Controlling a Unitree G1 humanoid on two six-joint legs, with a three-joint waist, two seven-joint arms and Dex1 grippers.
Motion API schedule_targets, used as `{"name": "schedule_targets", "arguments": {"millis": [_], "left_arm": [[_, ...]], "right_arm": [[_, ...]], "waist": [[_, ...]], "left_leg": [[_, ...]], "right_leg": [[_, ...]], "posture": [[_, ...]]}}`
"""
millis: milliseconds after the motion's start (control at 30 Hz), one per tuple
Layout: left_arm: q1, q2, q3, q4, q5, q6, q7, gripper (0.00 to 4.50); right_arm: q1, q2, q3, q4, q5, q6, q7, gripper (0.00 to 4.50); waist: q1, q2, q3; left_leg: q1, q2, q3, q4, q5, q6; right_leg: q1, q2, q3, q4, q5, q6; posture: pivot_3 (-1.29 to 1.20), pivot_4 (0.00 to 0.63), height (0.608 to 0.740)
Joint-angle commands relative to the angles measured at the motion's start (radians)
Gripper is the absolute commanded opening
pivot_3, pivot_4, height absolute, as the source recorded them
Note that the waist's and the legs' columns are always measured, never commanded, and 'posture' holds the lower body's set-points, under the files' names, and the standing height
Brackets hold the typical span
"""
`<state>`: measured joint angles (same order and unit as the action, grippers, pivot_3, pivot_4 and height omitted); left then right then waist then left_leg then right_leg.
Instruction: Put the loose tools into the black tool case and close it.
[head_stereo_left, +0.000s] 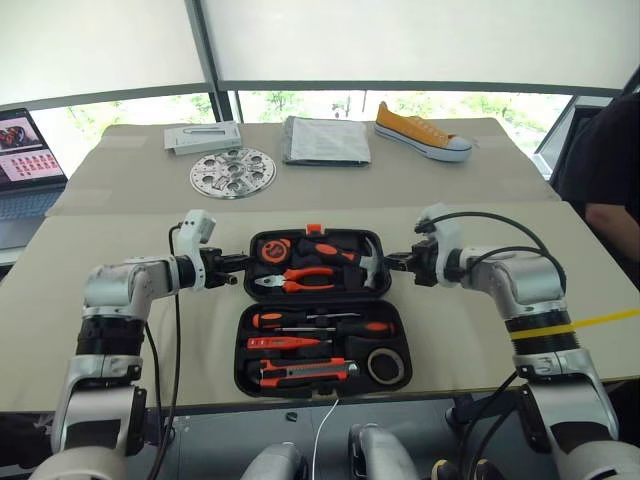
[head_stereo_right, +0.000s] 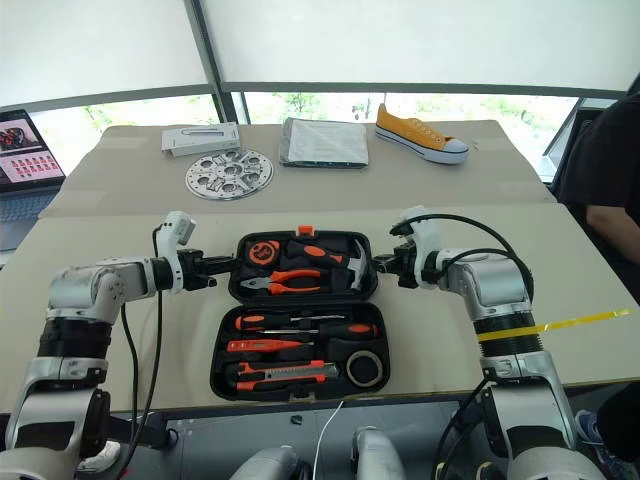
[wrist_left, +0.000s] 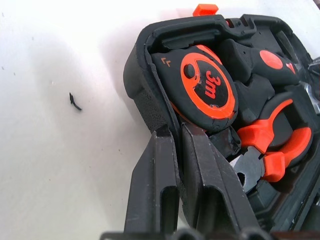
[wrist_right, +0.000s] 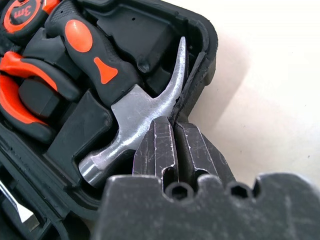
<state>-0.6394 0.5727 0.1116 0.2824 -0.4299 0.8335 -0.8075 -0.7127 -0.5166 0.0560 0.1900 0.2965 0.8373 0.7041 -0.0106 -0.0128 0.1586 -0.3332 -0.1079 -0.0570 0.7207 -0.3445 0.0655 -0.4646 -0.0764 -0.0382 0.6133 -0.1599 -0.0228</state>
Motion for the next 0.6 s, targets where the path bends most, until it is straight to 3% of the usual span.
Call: {"name": "schedule_targets", "arguments": {"millis": [33,267,600], "left_arm": [[-0.012,-0.021,0.047,-0.094,0.009,-0.187,0.02,0.0],[0.072,-0.032,0.04,-0.214,0.066,-0.42,0.047,0.0],[0.264,-0.015,-0.008,-0.326,0.188,-0.662,0.064,0.0]], "right_arm": [[-0.029,0.008,-0.034,-0.086,-0.051,-0.199,-0.058,0.02],[0.021,-0.023,-0.03,-0.153,-0.13,-0.424,-0.079,0.02],[0.332,-0.069,-0.026,-0.259,-0.222,-0.712,-0.075,0.02]], "waist": [[0.005,0.0,0.0],[-0.001,0.0,0.0],[0.006,0.0,0.0]], "left_leg": [[-0.002,0.0,0.0,0.001,0.0,0.0],[-0.008,0.0,0.001,-0.001,0.0,0.0],[0.0,0.0,0.001,-0.005,0.0,0.0]], "right_leg": [[-0.002,0.0,0.0,0.0,0.0,0.0],[-0.01,0.0,-0.001,0.0,0.001,-0.001],[-0.002,0.001,-0.001,-0.003,0.001,-0.001]], "posture": [[0.0,0.15,0.74],[0.0,0.15,0.74],[0.0,0.15,0.74]]}}
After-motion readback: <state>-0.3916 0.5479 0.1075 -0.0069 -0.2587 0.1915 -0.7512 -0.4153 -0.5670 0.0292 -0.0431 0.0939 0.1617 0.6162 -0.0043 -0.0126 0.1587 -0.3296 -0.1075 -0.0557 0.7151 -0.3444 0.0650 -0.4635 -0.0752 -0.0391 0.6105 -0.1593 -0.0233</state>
